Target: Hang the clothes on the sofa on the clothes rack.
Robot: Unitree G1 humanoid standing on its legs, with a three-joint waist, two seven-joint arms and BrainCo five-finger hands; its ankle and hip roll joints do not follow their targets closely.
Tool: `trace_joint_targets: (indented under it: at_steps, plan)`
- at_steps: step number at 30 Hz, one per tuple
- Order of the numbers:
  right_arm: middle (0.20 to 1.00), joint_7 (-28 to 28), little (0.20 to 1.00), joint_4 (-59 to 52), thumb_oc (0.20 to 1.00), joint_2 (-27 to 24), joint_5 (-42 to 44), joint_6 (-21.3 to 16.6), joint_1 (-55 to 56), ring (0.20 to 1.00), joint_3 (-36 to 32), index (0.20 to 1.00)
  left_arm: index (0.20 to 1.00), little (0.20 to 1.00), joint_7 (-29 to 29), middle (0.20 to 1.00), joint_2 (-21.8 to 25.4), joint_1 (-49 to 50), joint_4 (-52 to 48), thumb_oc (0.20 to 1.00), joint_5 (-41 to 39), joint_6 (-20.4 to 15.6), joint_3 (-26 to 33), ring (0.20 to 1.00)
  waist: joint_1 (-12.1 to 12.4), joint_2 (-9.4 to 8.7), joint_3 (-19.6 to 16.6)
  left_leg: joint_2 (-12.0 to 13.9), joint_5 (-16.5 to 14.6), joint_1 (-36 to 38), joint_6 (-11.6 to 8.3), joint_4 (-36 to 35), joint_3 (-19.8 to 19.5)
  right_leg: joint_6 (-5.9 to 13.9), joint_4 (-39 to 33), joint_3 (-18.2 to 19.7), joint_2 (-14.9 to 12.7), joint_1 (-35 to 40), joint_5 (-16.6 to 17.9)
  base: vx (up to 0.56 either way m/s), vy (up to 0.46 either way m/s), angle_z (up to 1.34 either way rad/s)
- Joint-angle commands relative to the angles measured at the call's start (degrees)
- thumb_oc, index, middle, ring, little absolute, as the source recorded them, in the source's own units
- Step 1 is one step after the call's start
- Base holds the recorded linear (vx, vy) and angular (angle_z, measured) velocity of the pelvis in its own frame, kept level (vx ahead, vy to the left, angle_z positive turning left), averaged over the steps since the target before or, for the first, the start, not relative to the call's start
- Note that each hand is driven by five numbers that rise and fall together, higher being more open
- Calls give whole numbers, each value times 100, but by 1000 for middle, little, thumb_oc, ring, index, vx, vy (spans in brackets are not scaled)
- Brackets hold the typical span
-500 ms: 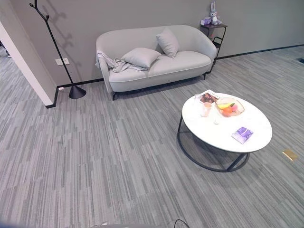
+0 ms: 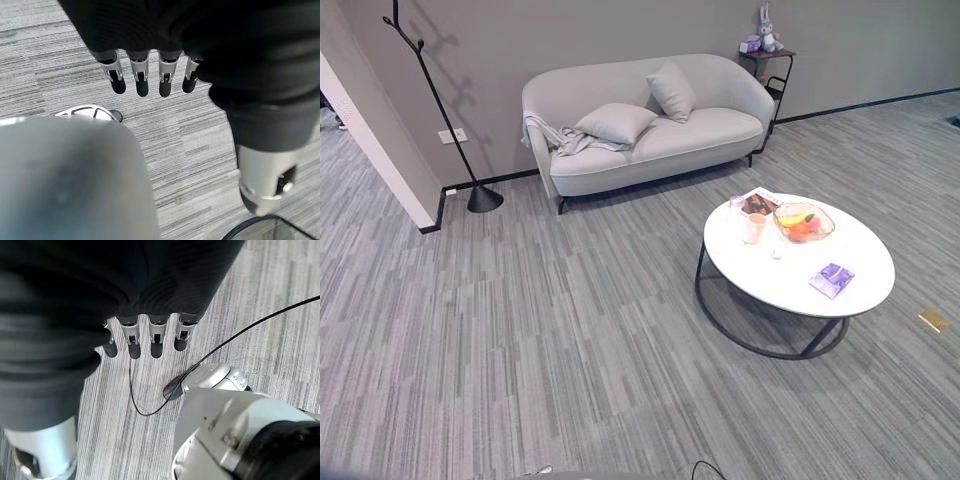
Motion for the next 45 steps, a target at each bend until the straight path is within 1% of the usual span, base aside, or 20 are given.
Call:
trace_joint_targets:
  at_steps: [1, 5, 13, 24, 33, 34, 35, 36, 37, 38, 39, 40, 41, 42, 43, 44, 45]
  plan:
    - [1000, 91, 1000, 626, 1000, 138, -290, -31, -451, 1000, -135, 1000, 1000, 1000, 12, 1000, -335, -308, 336, 1000, 354, -103, 127, 1000, -21, -35, -91, -47, -85, 130, -153, -8, -221, 377, -57, -82, -55, 133, 250, 0, 0, 0]
    - [1000, 106, 1000, 562, 1000, 138, -572, -46, -446, 1000, 9, 1000, 1000, 1000, 28, 1000, -332, -298, 400, 1000, 575, -89, 89, 1000, -23, -43, -81, -50, -69, 132, -149, -26, -217, 379, -75, -68, -46, 122, 277, 0, 0, 0]
    - [1000, 127, 1000, 532, 1000, 179, -795, -82, -417, 1000, 212, 1000, 1000, 1000, 59, 1000, -322, -297, 444, 1000, 874, -94, -26, 1000, -18, -60, -16, -49, 2, 117, -163, -105, -200, 386, -157, -21, -38, 93, 354, -11, -2, -5]
    - [1000, 143, 1000, 440, 1000, 203, -964, -104, -361, 1000, 373, 1000, 1000, 1000, 100, 1000, -307, -283, 435, 1000, 932, -108, -37, 1000, 28, -81, 88, -38, 63, 77, -193, -165, -226, 400, -274, -40, -42, 91, 431, 0, 0, 0]
    - [1000, 185, 1000, 397, 1000, 202, -959, -55, -344, 1000, 406, 1000, 1000, 1000, 140, 1000, -280, -304, 407, 1000, 914, -94, -56, 1000, 60, -72, 126, 16, 97, 53, -241, -123, -261, 360, -291, -59, -5, 141, 372, 3, -27, 0]
    - [1000, 193, 1000, 374, 1000, 199, -991, -49, -350, 1000, 420, 1000, 1000, 1000, 149, 1000, -281, -313, 396, 1000, 864, -91, -50, 1000, 60, -78, 122, 46, 71, 56, -254, -81, -251, 338, -274, -57, 13, 146, 328, 31, -102, 0]
    - [1000, 214, 1000, 348, 1000, 195, -1044, -42, -367, 1000, 455, 1000, 1000, 1000, 144, 1000, -274, -318, 372, 1000, 758, -80, -30, 1000, 59, -110, 143, 115, -63, -27, -259, 231, -231, 288, -204, -4, 32, 154, 228, 16, -122, 0]
    - [1000, 222, 1000, 333, 1000, 181, -1062, -44, -392, 1000, 482, 1000, 1000, 1000, 152, 1000, -270, -337, 355, 1000, 671, -85, -22, 1000, 61, -148, 201, 188, -128, -168, -280, 556, -201, 246, -141, 47, 29, 158, 164, -31, -221, 1]
    - [1000, 234, 1000, 312, 1000, 135, -1094, -26, -453, 1000, 509, 1000, 1000, 1000, 188, 1000, -265, -422, 321, 1000, 458, -71, -16, 1000, 105, -275, 411, 523, -140, -671, -448, 1649, -191, 112, -81, 125, 34, 221, 16, -2, -340, -2]
    - [1000, 255, 1000, 325, 1000, 108, -1100, -1, -441, 1000, 471, 1000, 1000, 1000, 205, 1000, -245, -469, 272, 1000, 255, -67, 61, 1000, 196, -361, 588, 972, 254, -1089, -737, 2845, -327, -96, -92, 139, 170, 338, -103, 7, -320, -5]
    - [1000, 256, 1000, 327, 1000, 110, -1101, -1, -445, 1000, 469, 1000, 1000, 1000, 204, 1000, -242, -473, 270, 1000, 252, -64, 59, 1000, 195, -348, 595, 1018, 242, -1121, -764, 2914, -353, -115, -96, 135, 201, 343, -112, 57, -285, -1]
    - [1000, 233, 1000, 335, 1000, 58, -1080, 3, -440, 1000, 417, 1000, 1000, 1000, 229, 1000, -219, -496, 225, 1000, 113, -59, 108, 1000, 270, -377, 718, 1223, 588, -1403, -903, 3499, -573, -205, -136, 121, 292, 432, -165, 85, -209, -8]
    - [1000, 194, 1000, 380, 1000, -2, -1042, 16, -441, 1000, 359, 1000, 1000, 1000, 227, 1000, -218, -534, 218, 1000, -73, -33, 205, 1000, 299, -454, 833, 1369, 687, -1891, -875, 3722, -698, -267, -205, 76, 318, 547, -200, 87, -194, -5]
    - [1000, 194, 1000, 382, 1000, -1, -1042, 16, -444, 1000, 359, 1000, 1000, 1000, 226, 1000, -217, -537, 219, 1000, -75, -32, 206, 1000, 289, -452, 828, 1370, 681, -1908, -870, 3733, -708, -266, -206, 67, 321, 542, -201, 123, -96, 4]
    - [1000, 195, 1000, 381, 1000, -10, -1055, 16, -434, 1000, 356, 1000, 1000, 1000, 216, 1000, -220, -514, 244, 1000, -134, -24, 261, 1000, 285, -463, 814, 1335, 618, -2003, -796, 3543, -714, -255, -209, 94, 306, 552, -210, 198, 25, 13]
    - [1000, 234, 1000, 349, 1000, -51, -1166, 29, -447, 1000, 405, 1000, 1000, 1000, 191, 1000, -207, -419, 356, 1000, -105, 16, 375, 1000, 289, -462, 801, 1148, 480, -1965, -591, 2675, -622, -197, -102, 159, 259, 499, -296, 264, 58, 19]
    - [1000, 257, 1000, 316, 1000, -56, -1222, 15, -467, 1000, 458, 1000, 1000, 1000, 185, 1000, -187, -385, 397, 1000, -53, 17, 390, 1000, 310, -401, 800, 1100, 602, -1987, -566, 2038, -693, -174, -38, 215, 297, 483, -347, 307, 77, 9]
